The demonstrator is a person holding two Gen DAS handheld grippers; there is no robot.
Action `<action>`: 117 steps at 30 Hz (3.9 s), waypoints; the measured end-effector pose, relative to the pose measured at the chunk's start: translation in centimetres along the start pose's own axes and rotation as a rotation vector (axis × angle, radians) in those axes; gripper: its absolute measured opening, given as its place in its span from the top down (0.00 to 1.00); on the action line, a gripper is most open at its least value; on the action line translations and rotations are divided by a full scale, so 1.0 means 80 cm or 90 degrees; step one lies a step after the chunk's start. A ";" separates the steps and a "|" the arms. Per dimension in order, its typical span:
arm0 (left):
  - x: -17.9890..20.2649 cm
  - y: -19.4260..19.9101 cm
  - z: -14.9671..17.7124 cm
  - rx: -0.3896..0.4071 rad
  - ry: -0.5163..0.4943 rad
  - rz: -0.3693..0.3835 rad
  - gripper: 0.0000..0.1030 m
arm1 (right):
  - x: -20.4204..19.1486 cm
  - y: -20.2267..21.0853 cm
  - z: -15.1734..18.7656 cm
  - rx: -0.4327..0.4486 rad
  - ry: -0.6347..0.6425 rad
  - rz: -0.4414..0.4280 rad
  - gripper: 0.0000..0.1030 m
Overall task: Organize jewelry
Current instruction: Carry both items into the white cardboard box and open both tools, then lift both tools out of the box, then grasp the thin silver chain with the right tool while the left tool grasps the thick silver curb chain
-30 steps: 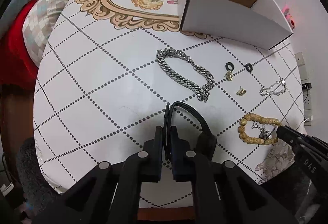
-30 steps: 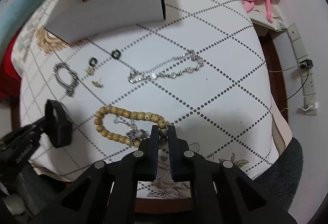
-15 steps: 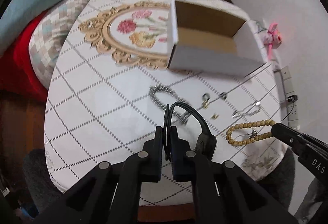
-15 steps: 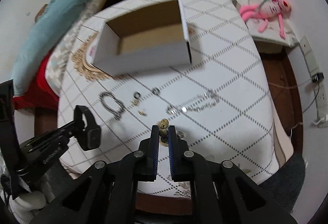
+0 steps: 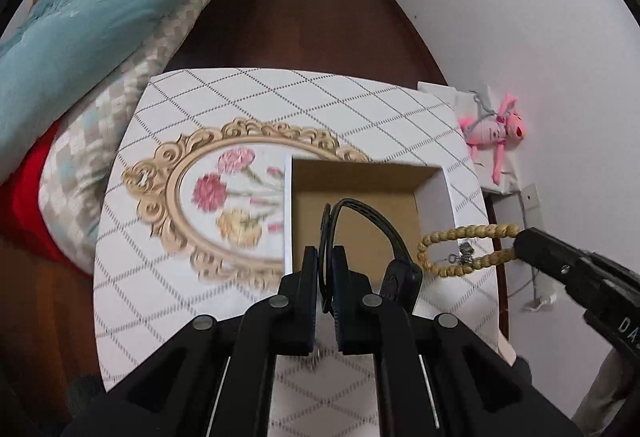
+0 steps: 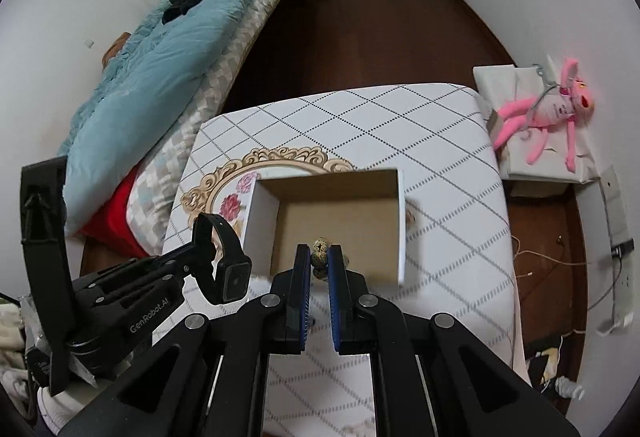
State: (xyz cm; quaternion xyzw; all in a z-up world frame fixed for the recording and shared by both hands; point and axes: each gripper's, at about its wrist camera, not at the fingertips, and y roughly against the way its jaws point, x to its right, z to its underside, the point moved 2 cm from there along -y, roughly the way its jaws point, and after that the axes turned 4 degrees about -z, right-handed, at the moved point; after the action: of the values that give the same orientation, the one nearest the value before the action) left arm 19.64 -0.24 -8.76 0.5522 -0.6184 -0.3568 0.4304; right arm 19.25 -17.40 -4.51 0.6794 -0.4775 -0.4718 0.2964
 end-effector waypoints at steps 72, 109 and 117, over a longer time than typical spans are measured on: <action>0.023 0.106 0.083 0.175 -0.008 -0.121 0.00 | 0.012 0.096 0.100 0.176 0.037 0.226 0.01; 0.017 -0.103 0.171 -0.047 -0.097 -0.115 0.24 | 0.152 -0.118 0.172 -0.022 -0.079 0.226 0.94; 0.040 -0.108 0.168 -0.045 -0.131 -0.091 0.87 | 0.153 -0.116 0.170 -0.028 -0.092 0.216 0.94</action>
State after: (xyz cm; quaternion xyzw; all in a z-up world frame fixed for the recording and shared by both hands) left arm 10.36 -5.05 -21.29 0.5398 -0.6054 -0.4631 0.3572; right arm 11.31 -24.71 -22.01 0.5467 -0.5947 -0.4733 0.3513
